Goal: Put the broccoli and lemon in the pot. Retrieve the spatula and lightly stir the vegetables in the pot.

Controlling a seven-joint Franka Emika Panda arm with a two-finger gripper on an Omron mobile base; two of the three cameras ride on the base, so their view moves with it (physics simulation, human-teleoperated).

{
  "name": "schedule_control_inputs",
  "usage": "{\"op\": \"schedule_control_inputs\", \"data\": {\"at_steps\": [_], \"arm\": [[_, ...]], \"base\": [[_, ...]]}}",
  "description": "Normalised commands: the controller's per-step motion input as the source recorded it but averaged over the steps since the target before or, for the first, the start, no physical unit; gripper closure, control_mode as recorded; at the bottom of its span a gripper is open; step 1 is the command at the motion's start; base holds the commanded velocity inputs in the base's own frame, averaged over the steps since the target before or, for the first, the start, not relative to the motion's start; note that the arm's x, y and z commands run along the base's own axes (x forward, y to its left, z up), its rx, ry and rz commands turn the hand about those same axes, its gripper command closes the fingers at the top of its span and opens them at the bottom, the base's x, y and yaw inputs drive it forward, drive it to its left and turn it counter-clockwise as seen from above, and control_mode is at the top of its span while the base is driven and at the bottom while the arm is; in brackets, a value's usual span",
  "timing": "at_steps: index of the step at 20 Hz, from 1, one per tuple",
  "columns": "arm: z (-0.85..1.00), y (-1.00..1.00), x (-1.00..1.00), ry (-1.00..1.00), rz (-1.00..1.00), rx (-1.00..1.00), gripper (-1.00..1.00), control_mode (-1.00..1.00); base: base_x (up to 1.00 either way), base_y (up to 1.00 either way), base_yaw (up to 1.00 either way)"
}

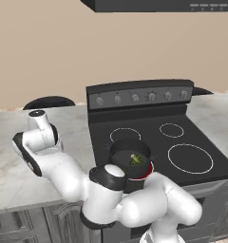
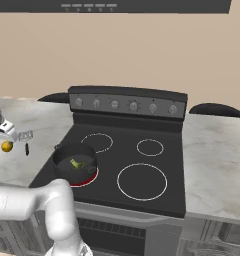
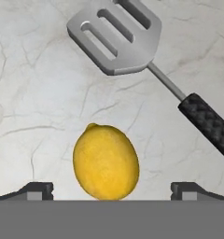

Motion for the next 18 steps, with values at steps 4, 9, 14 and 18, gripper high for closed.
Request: {"op": "schedule_control_inputs", "data": {"at_steps": [4,9,14,18], "arm": [[-0.21,0.04,0.10,0.00,0.00,0.00,-1.00,-1.00],[-0.22,0.01,0.00,0.00,0.00,0.00,-1.00,-1.00],[-0.28,0.00,0.00,0.01,0.00,0.00,-1.00,-1.00],[-0.31,0.00,0.00,0.01,0.00,0.00,-1.00,-1.00]], "base": [[0.00,0.00,0.00],[0.00,0.00,0.00],[0.00,0.00,0.00],[0.00,0.00,0.00]]}}
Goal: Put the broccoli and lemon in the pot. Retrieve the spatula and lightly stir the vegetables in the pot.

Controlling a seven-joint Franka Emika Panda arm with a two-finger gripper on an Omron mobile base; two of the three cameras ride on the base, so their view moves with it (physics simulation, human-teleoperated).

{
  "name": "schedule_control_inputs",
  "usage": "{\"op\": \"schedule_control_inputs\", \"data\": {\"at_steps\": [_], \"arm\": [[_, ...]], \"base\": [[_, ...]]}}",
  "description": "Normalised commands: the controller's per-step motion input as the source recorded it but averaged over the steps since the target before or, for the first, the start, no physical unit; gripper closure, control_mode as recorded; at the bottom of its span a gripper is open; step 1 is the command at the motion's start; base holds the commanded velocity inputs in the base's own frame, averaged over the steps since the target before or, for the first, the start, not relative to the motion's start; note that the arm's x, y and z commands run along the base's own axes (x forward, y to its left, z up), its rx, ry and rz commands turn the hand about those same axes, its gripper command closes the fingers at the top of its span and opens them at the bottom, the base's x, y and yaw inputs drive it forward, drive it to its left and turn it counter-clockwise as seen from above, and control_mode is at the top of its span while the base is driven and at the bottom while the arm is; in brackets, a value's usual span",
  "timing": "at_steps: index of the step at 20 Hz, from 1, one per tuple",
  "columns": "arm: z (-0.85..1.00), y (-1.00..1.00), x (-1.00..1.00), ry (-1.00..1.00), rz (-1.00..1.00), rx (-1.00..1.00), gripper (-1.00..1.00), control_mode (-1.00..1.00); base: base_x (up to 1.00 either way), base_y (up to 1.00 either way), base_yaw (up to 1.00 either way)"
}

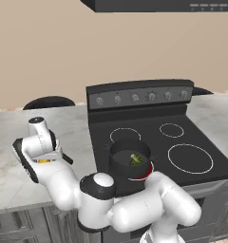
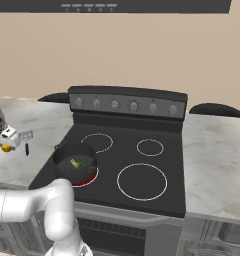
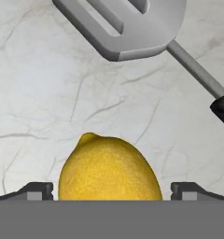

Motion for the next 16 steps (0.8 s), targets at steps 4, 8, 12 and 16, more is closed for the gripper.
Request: {"op": "schedule_control_inputs", "data": {"at_steps": [4,8,12,16], "arm": [[-0.32,0.00,0.01,0.00,0.00,0.00,-1.00,-1.00],[-0.17,0.00,0.00,0.00,0.00,0.00,1.00,-1.00],[-0.05,-0.02,0.00,0.03,0.00,0.00,1.00,-1.00],[0.17,-0.27,-0.14,0.00,0.00,0.05,1.00,-1.00]], "base": [[0.00,0.00,0.00],[0.00,0.00,0.00],[0.00,0.00,0.00],[0.00,0.00,0.00]]}}
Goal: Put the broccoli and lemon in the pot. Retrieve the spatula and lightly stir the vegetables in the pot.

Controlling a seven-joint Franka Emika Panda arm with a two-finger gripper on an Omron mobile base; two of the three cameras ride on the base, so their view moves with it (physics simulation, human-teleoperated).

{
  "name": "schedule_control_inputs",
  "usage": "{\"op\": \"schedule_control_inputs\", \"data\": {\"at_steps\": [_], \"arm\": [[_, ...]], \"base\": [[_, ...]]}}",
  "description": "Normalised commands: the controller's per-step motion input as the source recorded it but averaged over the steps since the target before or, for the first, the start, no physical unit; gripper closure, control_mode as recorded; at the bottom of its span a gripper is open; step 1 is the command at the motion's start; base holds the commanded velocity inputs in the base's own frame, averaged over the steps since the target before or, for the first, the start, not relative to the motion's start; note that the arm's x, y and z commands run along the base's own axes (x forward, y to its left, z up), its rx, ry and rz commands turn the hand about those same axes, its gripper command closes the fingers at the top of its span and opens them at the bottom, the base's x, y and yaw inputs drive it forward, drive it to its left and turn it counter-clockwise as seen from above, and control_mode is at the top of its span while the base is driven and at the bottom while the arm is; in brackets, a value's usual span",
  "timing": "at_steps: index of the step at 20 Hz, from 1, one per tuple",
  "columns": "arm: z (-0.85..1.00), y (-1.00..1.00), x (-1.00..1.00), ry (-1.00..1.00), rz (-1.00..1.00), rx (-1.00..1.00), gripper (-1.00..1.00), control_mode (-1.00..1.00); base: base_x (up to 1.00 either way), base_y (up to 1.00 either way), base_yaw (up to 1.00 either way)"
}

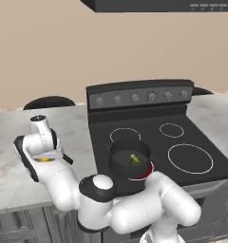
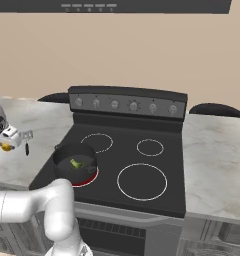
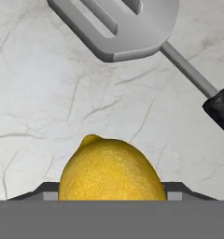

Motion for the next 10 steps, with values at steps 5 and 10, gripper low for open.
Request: {"op": "schedule_control_inputs", "data": {"at_steps": [5,10], "arm": [[0.42,-0.48,-0.51,0.00,0.17,0.15,1.00,-1.00],[0.43,-0.60,-0.61,-0.02,0.18,0.06,1.00,-1.00]], "base": [[0.00,0.00,0.00],[0.00,0.00,0.00]]}}
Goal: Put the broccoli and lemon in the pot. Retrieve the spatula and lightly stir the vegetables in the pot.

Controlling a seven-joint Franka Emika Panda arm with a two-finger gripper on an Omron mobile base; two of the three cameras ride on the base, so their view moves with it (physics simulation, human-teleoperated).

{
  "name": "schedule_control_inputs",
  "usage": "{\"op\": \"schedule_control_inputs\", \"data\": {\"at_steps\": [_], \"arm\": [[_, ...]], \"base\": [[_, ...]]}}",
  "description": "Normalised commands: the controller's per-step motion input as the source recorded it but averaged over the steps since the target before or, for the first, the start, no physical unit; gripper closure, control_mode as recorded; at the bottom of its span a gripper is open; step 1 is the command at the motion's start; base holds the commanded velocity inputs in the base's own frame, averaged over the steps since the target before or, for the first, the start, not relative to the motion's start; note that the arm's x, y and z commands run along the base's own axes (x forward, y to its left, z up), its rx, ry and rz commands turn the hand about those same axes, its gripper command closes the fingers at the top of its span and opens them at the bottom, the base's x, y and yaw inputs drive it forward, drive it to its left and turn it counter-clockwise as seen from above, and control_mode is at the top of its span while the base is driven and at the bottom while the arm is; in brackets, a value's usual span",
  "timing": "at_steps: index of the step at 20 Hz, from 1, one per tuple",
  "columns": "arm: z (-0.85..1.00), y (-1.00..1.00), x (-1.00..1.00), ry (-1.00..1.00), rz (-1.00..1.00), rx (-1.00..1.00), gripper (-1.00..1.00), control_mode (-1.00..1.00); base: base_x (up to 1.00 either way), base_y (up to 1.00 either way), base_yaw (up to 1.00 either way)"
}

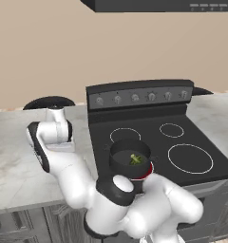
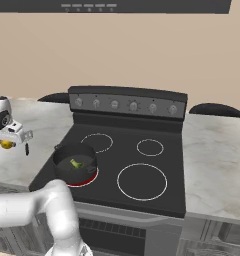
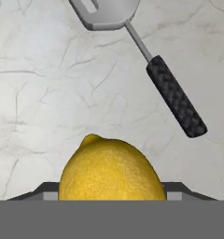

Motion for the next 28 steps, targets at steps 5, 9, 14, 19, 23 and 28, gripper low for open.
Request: {"op": "schedule_control_inputs", "data": {"at_steps": [5,9,14,19,23,28], "arm": [[0.42,-0.71,-0.56,-0.07,0.06,0.04,1.00,-1.00],[0.49,-0.65,-0.29,-0.06,-0.04,0.00,1.00,-1.00],[0.49,-0.73,-0.24,-0.04,-0.10,0.00,1.00,-1.00],[0.24,-0.74,-0.13,-0.05,-0.09,-0.02,1.00,-1.00],[0.14,-0.81,-0.10,-0.06,-0.08,0.00,1.00,-1.00],[0.01,-0.79,-0.10,-0.08,-0.26,-0.03,1.00,-1.00]], "base": [[0.00,0.00,0.00],[0.00,0.00,0.00],[0.00,0.00,0.00],[0.00,0.00,0.00],[0.00,0.00,0.00],[0.00,0.00,0.00]]}}
